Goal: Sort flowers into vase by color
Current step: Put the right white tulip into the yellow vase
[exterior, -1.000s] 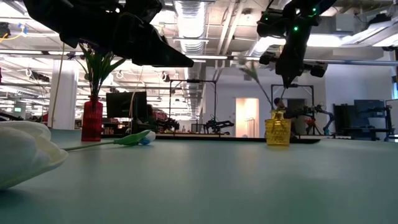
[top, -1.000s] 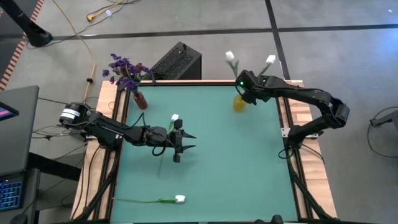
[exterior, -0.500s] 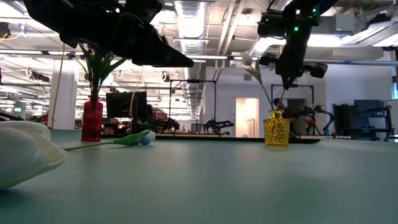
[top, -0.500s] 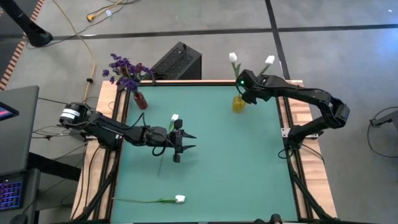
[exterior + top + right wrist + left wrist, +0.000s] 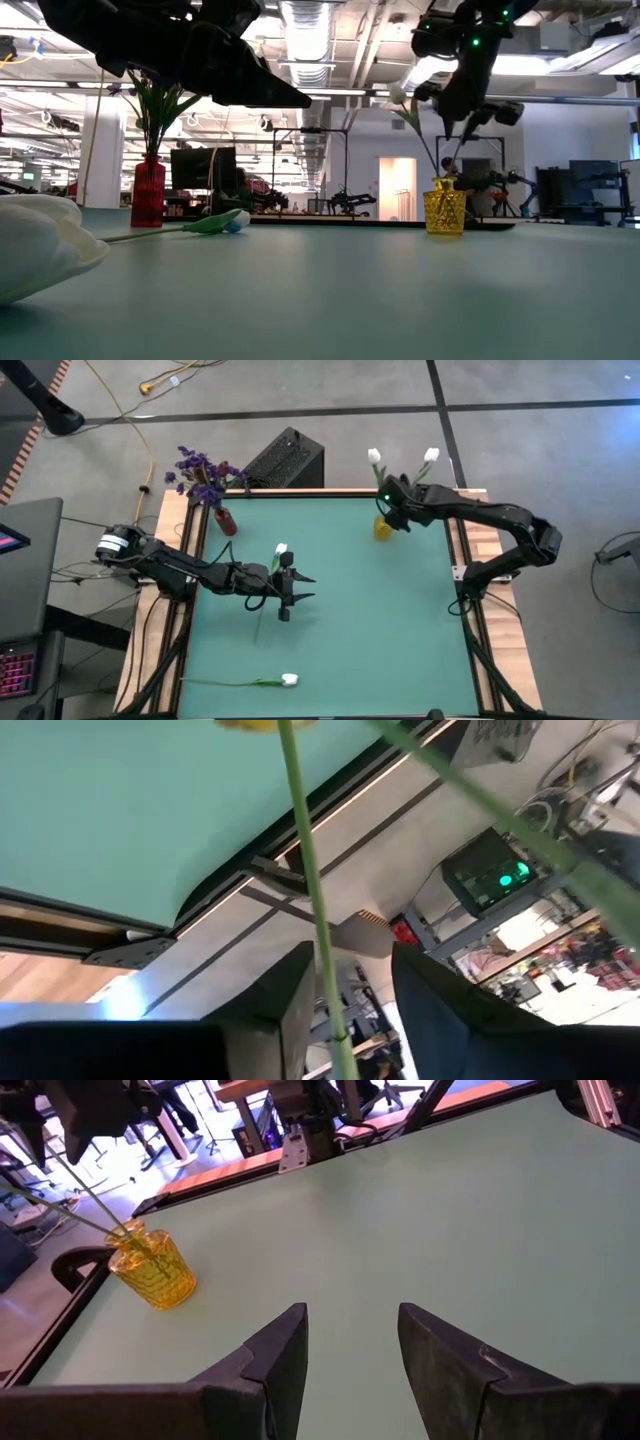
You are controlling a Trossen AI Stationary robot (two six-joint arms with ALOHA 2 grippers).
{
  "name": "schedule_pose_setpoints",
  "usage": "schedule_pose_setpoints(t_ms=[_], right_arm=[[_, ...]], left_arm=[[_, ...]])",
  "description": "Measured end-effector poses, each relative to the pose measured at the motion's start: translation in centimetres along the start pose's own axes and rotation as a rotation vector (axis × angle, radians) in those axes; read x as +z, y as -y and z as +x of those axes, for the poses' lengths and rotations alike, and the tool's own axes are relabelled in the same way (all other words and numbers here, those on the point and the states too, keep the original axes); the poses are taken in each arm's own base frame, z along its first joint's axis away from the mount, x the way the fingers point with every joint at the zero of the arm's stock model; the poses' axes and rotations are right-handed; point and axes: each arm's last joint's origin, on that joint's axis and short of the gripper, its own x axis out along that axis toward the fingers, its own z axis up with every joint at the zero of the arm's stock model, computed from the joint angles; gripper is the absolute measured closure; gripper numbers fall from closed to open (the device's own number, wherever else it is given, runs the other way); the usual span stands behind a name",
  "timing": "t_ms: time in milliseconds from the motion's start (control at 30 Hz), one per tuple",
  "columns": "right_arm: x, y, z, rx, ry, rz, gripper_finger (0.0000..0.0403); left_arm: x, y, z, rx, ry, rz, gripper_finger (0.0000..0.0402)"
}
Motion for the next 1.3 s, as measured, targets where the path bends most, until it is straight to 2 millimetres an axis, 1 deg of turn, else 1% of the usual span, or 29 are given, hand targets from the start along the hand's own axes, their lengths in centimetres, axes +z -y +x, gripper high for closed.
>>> schedule_pose_setpoints(t_ms=[167, 367, 467, 700, 767, 867, 933, 1000, 1100, 1167, 1300], right_arm=[[1.0, 0.1, -0.9, -0.03, 0.001, -0.029, 0.0228], [2.1, 0.0, -1.9, -0.059, -0.009, 0.019, 0.023], [2.5, -0.5, -2.4, -0.042, -0.003, 0.049, 0.0231], [3.4, -2.2, -3.4, 0.056, 0.009, 0.208, 0.0231], [3.7, -2.7, -4.0, 0.091, 0.056, 0.266, 0.0232], [4.0, -3.2, -5.3, 0.131, 0.18, 0.373, 0.0236], [3.7, -3.6, -6.4, 0.161, 0.293, 0.457, 0.0242], [2.9, -4.0, -7.5, 0.2, 0.401, 0.567, 0.025], [0.7, -5.0, -8.7, 0.245, 0.522, 0.779, 0.0264], [-0.7, -6.1, -8.9, 0.235, 0.581, 0.931, 0.0274], [-2.4, -9.0, -8.0, 0.161, 0.666, 1.191, 0.0288]], left_arm=[[0.0, 0.0, 0.0, 0.0, 0.0, 0.004, 0.0255], [0.0, 0.0, 0.0, -0.001, -0.002, 0.005, 0.0255], [-0.1, 0.0, 0.0, -0.003, -0.011, 0.006, 0.0255], [-0.1, 0.0, 0.0, -0.003, -0.013, 0.006, 0.0255], [-0.1, 0.0, 0.0, -0.003, -0.014, 0.007, 0.0255], [-0.1, 0.0, 0.0, -0.003, -0.013, 0.006, 0.0255], [-0.1, 0.0, 0.0, -0.003, -0.013, 0.007, 0.0255], [-0.1, 0.0, 0.0, -0.003, -0.013, 0.005, 0.0255], [-0.1, 0.0, 0.0, -0.004, -0.013, -0.007, 0.0255], [-0.1, 0.0, 0.0, -0.003, -0.013, -0.009, 0.0255], [-0.1, 0.0, 0.0, -0.004, -0.013, -0.01, 0.0255]])
